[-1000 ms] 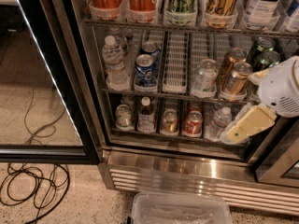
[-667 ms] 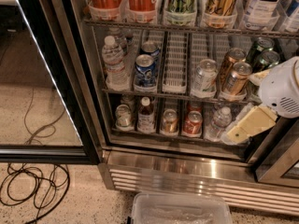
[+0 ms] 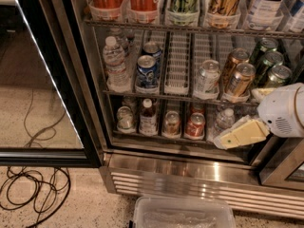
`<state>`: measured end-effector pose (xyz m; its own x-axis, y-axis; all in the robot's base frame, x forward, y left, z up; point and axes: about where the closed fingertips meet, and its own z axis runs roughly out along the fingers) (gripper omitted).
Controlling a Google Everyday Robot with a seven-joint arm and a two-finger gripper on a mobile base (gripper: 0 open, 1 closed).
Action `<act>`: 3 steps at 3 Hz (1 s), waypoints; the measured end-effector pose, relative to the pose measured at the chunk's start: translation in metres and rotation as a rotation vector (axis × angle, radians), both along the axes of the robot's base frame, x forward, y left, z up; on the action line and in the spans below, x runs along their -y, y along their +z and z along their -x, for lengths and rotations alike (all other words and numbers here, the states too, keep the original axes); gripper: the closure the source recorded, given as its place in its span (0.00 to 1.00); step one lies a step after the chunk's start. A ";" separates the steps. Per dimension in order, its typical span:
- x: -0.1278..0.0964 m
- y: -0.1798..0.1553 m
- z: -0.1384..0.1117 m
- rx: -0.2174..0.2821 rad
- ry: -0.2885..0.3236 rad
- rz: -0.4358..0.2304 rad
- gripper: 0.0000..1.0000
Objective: Pick orange can from middle shelf of fridge
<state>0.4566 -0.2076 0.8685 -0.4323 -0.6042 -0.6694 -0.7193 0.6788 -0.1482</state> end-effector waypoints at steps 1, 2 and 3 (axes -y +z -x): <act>-0.002 -0.026 -0.003 0.070 -0.071 -0.102 0.00; 0.005 -0.033 -0.020 0.128 -0.146 -0.135 0.00; 0.008 -0.030 -0.023 0.145 -0.158 -0.131 0.00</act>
Offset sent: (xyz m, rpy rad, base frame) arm 0.0424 -0.0189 -0.0479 0.1756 -0.1735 -0.2546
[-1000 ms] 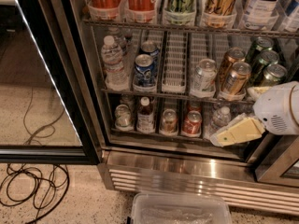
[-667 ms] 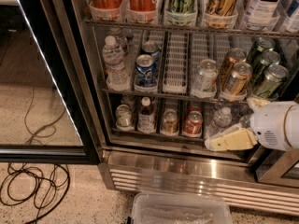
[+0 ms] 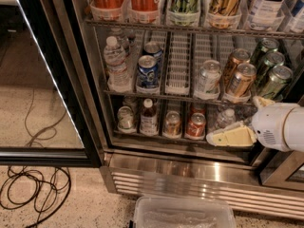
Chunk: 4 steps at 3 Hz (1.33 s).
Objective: Pick orange can from middle shelf of fridge
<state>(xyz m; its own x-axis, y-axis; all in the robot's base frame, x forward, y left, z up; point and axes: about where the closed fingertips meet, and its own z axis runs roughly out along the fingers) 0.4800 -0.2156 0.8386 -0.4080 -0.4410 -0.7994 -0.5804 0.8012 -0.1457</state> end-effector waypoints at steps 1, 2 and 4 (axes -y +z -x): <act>-0.001 0.000 -0.004 0.036 -0.011 -0.026 0.00; 0.008 0.004 -0.014 0.081 -0.095 -0.098 0.00; 0.025 0.011 -0.024 0.152 -0.175 -0.167 0.00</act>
Offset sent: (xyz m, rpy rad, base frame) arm 0.0274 -0.0284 0.0071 0.1947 -0.1433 -0.2237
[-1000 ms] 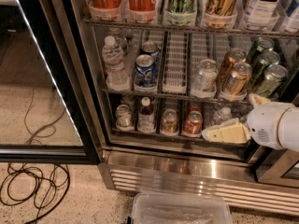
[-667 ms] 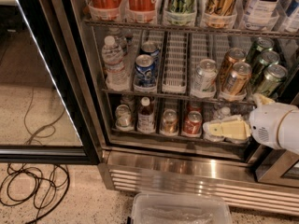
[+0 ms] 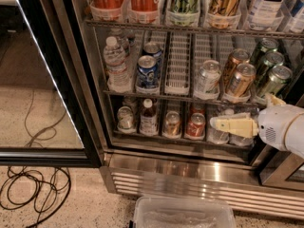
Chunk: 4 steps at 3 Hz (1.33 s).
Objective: Pick orange can from middle shelf of fridge
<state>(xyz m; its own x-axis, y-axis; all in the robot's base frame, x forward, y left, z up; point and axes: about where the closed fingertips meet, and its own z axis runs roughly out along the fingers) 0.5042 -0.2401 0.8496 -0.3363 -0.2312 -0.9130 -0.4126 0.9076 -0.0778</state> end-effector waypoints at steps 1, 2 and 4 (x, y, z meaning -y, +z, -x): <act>-0.002 -0.001 -0.010 0.027 -0.028 -0.021 0.00; -0.004 0.000 -0.024 0.069 -0.056 -0.038 0.09; 0.004 -0.003 -0.040 0.130 -0.130 -0.034 0.09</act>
Offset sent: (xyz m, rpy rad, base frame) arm 0.0414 0.0021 -0.0033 0.0633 -0.1194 -0.0976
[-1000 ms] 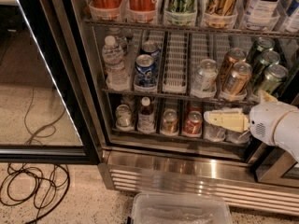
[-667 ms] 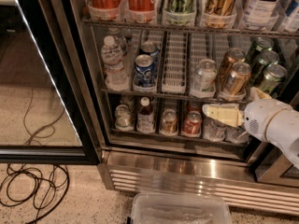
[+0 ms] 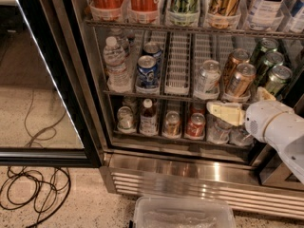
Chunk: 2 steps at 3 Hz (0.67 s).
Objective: Pick orange can from middle shelf of fridge
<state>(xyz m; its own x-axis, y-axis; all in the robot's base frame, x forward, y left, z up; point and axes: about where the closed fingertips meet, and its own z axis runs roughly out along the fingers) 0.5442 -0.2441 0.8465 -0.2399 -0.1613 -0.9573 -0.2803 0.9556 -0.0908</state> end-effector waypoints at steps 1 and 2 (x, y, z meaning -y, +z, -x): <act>0.012 0.001 -0.003 0.029 -0.064 0.015 0.10; 0.016 0.003 -0.011 0.056 -0.084 0.022 0.11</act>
Offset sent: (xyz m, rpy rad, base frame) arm 0.0210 -0.0246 0.0033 -0.0286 -0.0892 -0.1143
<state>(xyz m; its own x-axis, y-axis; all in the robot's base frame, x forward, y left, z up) 0.5556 -0.2602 0.8490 -0.1994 -0.1636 -0.9662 -0.1930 0.9732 -0.1250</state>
